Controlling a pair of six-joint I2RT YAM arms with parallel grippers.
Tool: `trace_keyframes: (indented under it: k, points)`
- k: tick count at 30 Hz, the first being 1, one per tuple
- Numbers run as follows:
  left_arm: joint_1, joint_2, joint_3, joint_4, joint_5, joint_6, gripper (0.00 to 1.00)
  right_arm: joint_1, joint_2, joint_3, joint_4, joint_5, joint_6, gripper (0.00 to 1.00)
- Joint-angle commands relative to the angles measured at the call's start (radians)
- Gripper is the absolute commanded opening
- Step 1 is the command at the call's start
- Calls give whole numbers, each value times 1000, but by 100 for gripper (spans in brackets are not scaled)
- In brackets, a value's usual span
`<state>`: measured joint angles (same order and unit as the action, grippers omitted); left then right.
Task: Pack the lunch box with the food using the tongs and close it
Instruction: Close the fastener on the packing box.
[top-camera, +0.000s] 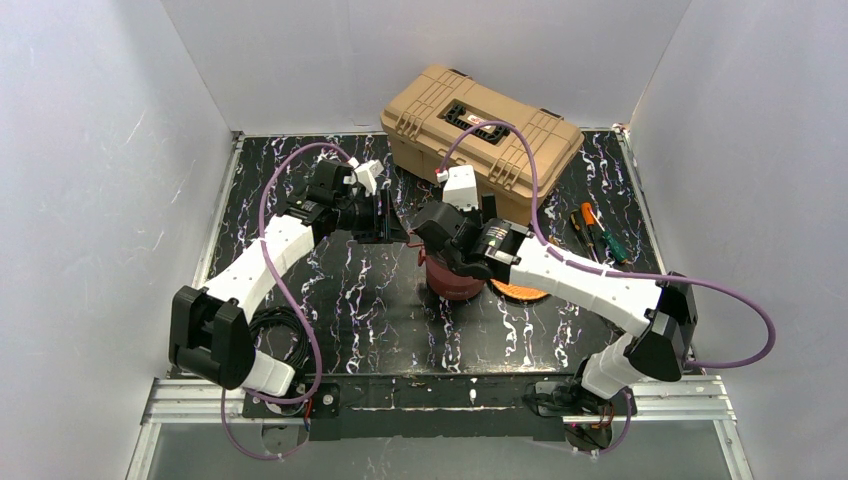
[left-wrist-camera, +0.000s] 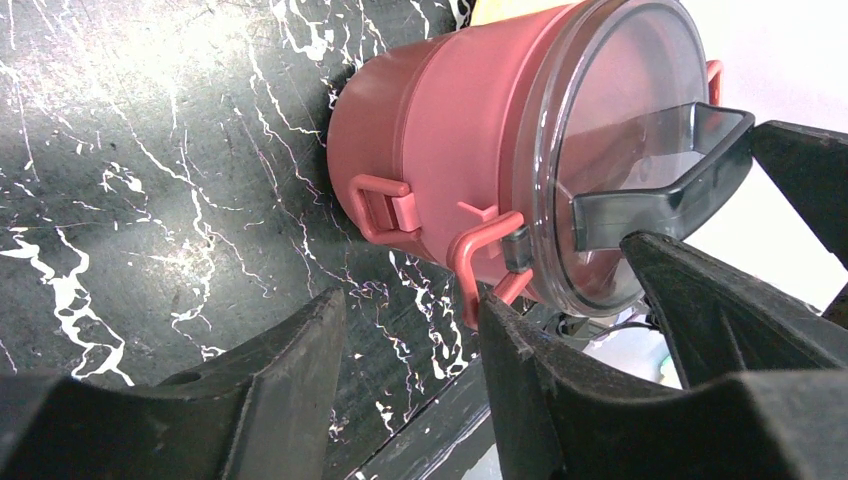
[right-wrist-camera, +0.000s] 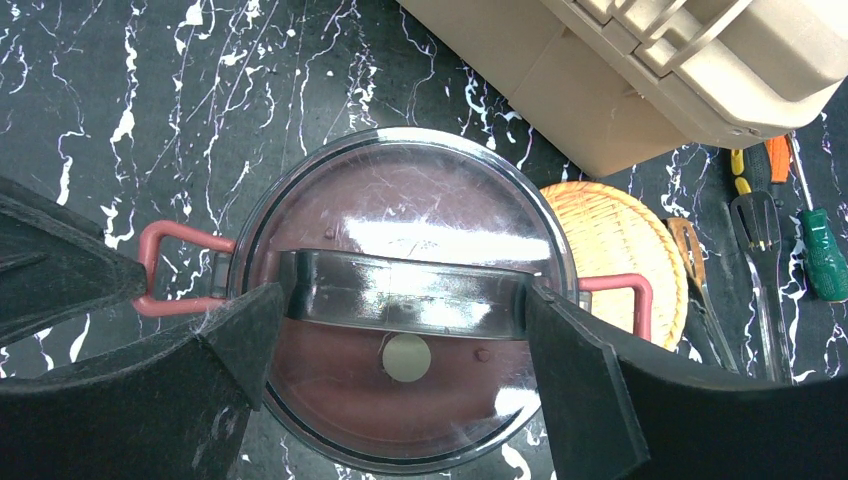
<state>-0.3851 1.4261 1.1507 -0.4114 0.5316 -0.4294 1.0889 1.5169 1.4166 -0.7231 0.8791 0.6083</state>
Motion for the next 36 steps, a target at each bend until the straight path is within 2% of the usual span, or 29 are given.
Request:
trace_keyframes:
  k: [1,7,12,23,31,36]
  points:
    - [6,18,-15,8,34,-1,47,-3,6,-53,-51,-33,49,93]
    - [5,57,-10,25,37,-18,33,-3,-5,-77,-31,-48,47,93]
    - [0,91,-9,54,63,-44,28,-3,-13,-95,-12,-58,42,92]
    - [-32,150,18,86,79,-82,26,-3,3,-121,10,-71,37,91]
    - [-36,156,20,86,40,-105,25,-3,-4,-137,-17,-21,83,88]
    - [-43,168,44,58,25,-94,26,-2,-20,-105,-8,-20,43,93]
